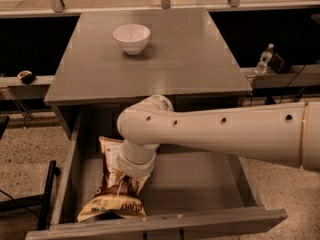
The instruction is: Pick brown chip bag from top drawer and place on counter
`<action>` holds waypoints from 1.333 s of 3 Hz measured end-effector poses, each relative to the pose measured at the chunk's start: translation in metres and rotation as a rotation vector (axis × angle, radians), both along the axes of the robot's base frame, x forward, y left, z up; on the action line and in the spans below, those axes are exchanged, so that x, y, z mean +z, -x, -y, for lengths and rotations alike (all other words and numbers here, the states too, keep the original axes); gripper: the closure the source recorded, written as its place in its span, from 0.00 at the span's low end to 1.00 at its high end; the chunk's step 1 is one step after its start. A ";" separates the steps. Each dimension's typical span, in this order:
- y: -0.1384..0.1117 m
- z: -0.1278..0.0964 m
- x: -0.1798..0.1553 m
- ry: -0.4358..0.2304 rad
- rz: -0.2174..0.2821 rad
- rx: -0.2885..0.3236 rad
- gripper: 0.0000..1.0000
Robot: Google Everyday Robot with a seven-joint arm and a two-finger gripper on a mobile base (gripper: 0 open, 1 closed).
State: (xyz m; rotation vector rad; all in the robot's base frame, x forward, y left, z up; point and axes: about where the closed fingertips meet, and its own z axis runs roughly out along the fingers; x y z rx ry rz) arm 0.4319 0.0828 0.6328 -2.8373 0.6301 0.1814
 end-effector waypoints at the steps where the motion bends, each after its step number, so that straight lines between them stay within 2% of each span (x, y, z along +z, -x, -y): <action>1: -0.019 -0.032 0.049 -0.289 -0.034 -0.027 1.00; 2: -0.041 -0.008 0.116 -0.462 0.004 -0.004 1.00; 3: -0.051 0.026 0.174 -0.536 0.105 0.094 1.00; 4: -0.041 0.058 0.209 -0.509 0.191 0.193 1.00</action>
Offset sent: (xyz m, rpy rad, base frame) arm 0.0629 -0.0313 0.2025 0.6877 -0.1615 0.2384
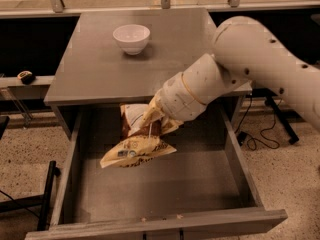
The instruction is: Pick brown chip bag from top drawer and place on counter
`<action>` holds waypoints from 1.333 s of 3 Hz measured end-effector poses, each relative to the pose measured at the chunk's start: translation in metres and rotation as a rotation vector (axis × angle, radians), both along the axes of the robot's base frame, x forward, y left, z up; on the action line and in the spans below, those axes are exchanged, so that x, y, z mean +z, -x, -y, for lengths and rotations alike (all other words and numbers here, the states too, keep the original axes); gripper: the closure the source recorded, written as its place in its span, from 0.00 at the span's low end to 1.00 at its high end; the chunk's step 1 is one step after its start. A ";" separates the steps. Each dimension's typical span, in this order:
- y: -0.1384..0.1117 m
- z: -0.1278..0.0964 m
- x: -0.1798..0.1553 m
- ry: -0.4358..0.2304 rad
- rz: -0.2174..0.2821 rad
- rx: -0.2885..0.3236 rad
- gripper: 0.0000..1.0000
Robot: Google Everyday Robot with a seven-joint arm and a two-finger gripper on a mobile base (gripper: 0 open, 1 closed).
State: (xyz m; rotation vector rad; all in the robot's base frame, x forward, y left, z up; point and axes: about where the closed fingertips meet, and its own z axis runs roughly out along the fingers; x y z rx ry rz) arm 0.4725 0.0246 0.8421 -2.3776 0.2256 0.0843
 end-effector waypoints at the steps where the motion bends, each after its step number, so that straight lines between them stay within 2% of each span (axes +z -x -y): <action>1: 0.000 0.000 0.000 0.000 0.001 0.001 1.00; 2: -0.008 0.019 0.048 -0.021 0.110 -0.017 1.00; 3: -0.032 0.053 0.129 -0.012 0.307 -0.046 1.00; 4: -0.066 0.065 0.163 0.037 0.416 -0.075 1.00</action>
Offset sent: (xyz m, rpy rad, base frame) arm 0.0210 -0.0532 0.1280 0.0575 -0.2858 -0.0534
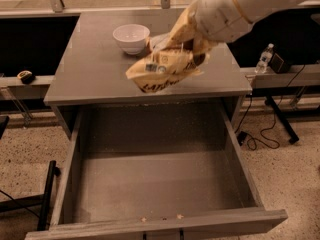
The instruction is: Pick brown chip bag from top drawer and place on counter
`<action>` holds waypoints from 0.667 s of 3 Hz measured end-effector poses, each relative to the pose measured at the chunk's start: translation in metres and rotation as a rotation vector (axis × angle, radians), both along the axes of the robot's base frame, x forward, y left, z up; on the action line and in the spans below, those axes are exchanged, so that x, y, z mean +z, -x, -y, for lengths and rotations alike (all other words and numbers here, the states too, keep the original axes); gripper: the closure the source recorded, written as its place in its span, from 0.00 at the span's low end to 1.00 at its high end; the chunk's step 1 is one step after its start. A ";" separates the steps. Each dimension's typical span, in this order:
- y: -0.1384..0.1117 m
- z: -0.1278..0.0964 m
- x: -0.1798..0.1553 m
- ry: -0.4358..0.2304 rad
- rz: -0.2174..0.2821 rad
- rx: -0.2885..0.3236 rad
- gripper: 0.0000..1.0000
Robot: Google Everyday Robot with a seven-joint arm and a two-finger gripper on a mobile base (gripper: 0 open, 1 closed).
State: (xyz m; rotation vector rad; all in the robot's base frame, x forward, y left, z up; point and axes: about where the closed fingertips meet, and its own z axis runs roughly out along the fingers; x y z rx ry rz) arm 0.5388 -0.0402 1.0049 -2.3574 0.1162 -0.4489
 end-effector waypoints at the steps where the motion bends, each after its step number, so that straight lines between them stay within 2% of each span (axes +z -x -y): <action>1: -0.054 0.016 -0.017 0.080 0.082 -0.071 1.00; 2: -0.101 0.045 -0.048 0.135 0.117 -0.180 1.00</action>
Offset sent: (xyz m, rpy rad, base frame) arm 0.1581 -0.0870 -0.0846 -0.2003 -0.1627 -0.3262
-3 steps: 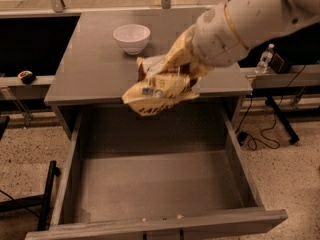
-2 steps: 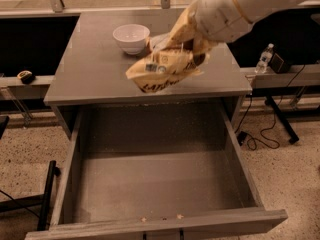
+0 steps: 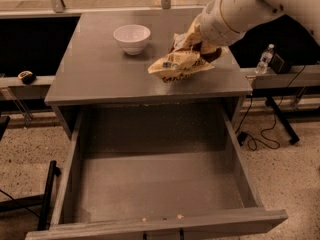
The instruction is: Pick brown chip bag from top drawer and place on counter
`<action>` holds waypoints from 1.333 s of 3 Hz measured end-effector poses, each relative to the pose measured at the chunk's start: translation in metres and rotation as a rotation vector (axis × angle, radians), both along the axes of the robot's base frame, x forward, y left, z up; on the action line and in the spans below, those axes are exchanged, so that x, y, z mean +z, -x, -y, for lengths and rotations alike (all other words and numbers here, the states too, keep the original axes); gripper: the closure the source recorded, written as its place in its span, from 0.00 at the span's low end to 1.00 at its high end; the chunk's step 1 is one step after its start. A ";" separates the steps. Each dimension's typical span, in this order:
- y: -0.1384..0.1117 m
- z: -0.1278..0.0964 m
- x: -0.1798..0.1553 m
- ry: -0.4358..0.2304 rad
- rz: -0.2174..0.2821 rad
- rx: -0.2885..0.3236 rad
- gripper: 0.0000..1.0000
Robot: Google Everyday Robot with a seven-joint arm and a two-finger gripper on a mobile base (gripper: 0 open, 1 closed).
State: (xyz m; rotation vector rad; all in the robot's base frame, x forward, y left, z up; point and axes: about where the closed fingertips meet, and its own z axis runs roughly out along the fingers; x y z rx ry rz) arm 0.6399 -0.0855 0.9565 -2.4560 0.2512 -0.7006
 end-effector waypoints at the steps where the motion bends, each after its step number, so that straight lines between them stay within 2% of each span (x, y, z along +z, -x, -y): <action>1: -0.031 0.018 -0.035 0.023 -0.001 -0.133 0.82; 2: -0.033 0.018 -0.037 -0.017 -0.029 -0.191 0.59; 3: -0.033 0.018 -0.037 -0.017 -0.029 -0.191 0.28; 4: -0.033 0.018 -0.037 -0.016 -0.029 -0.192 0.05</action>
Offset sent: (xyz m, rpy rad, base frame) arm 0.0282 -0.0160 -0.0311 -0.0255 -0.0039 -0.1127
